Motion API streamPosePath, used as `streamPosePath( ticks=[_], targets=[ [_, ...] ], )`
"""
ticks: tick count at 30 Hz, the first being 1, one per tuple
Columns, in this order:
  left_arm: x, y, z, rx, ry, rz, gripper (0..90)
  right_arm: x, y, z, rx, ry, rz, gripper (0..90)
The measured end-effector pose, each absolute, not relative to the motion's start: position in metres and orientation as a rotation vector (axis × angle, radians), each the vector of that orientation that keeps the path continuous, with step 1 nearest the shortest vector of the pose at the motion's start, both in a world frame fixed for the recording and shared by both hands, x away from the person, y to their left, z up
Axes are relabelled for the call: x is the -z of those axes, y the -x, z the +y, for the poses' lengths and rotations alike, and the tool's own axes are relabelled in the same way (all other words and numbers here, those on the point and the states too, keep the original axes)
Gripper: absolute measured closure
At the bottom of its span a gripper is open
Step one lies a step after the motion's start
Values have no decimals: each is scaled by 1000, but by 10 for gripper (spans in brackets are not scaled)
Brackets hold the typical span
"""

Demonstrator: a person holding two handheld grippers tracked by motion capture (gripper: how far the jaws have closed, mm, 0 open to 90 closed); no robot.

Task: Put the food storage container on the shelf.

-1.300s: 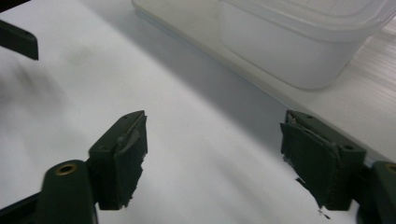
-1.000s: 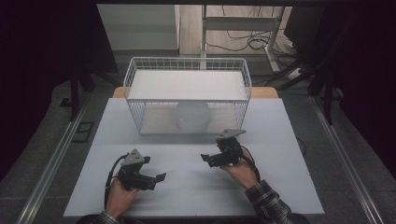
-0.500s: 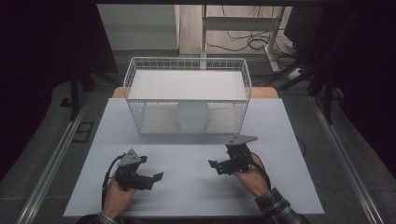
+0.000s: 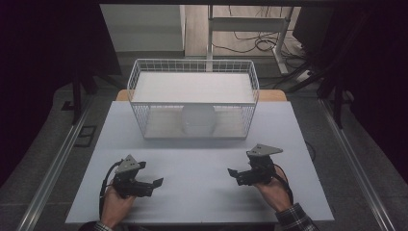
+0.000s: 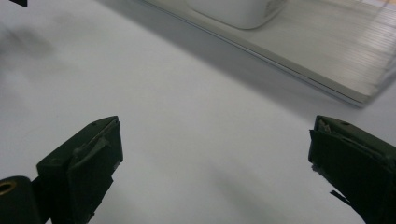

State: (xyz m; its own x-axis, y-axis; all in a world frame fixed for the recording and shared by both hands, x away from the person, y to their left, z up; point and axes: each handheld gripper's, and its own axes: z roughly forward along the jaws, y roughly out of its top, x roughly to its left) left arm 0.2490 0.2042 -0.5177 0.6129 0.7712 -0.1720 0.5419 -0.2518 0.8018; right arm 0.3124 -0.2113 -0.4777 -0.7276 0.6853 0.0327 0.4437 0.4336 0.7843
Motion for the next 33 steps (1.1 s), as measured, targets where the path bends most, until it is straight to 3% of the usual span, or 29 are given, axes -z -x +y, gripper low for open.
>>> streamPosePath(
  ticks=[14,33],
  targets=[
    [520,-236,222,-371,-1932,1096,50,478,-294,-254,-1176,-1050,2323,26],
    [531,-225,235,-419,-1968,1166,28,504,-277,-283,-1074,-1134,2349,16]
  ],
)
